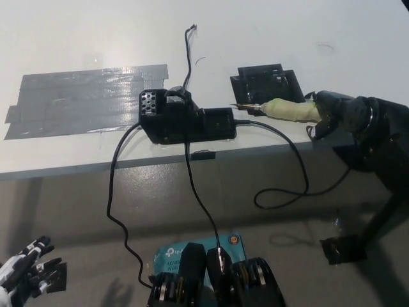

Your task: The robot uses its right hand to grab and lift the soldering gun kept on the middle of the table and puts it in its base

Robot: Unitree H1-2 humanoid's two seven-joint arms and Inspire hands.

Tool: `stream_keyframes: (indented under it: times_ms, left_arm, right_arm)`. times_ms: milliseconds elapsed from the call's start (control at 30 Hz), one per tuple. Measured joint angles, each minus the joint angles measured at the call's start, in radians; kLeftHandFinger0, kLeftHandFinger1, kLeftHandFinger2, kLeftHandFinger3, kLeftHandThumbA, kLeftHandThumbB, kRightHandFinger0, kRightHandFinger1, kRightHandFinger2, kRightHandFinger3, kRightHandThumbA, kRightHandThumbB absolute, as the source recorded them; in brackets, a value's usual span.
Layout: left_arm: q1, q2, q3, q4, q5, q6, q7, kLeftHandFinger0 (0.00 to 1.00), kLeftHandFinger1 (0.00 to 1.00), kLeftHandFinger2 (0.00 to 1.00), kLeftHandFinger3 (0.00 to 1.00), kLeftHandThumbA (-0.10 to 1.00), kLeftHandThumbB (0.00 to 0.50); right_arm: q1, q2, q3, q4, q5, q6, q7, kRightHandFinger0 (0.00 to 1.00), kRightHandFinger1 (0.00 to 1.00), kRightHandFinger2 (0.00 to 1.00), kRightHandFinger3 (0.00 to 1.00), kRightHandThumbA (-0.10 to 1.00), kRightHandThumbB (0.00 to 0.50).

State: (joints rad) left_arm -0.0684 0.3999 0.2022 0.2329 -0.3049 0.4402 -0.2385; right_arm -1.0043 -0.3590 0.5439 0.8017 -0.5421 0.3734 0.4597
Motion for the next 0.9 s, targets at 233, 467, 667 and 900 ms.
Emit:
stream_keyframes:
  times_ms: [233, 467, 667, 900]
  left_arm:
    - [-0.002, 0.0, -0.022, -0.018, 0.0, 0.002, 0.0, 0.86, 0.86, 1.0, 1.0, 0.78, 0.183]
    - [-0.007, 0.0, -0.022, -0.018, -0.001, 0.003, -0.009, 0.87, 0.87, 1.0, 1.0, 0.8, 0.181]
    - [-0.023, 0.0, -0.028, -0.013, -0.001, 0.002, -0.022, 0.89, 0.9, 1.0, 1.0, 0.8, 0.194]
    - [-0.024, 0.0, -0.03, -0.012, -0.001, 0.003, -0.029, 0.87, 0.91, 1.0, 1.0, 0.76, 0.195]
  right_arm:
    - [-0.005, 0.014, 0.027, 0.041, -0.029, -0.042, -0.029, 1.0, 1.0, 1.0, 1.0, 0.59, 0.367]
    - [-0.004, 0.012, 0.042, 0.058, -0.057, -0.06, -0.044, 1.0, 1.0, 1.0, 1.0, 0.47, 0.27]
    - [0.003, 0.011, 0.04, 0.051, -0.061, -0.058, -0.045, 1.0, 1.0, 1.0, 1.0, 0.34, 0.242]
    - [-0.006, 0.013, 0.033, 0.076, -0.071, -0.054, -0.069, 0.0, 0.07, 0.38, 1.0, -0.1, 0.143]
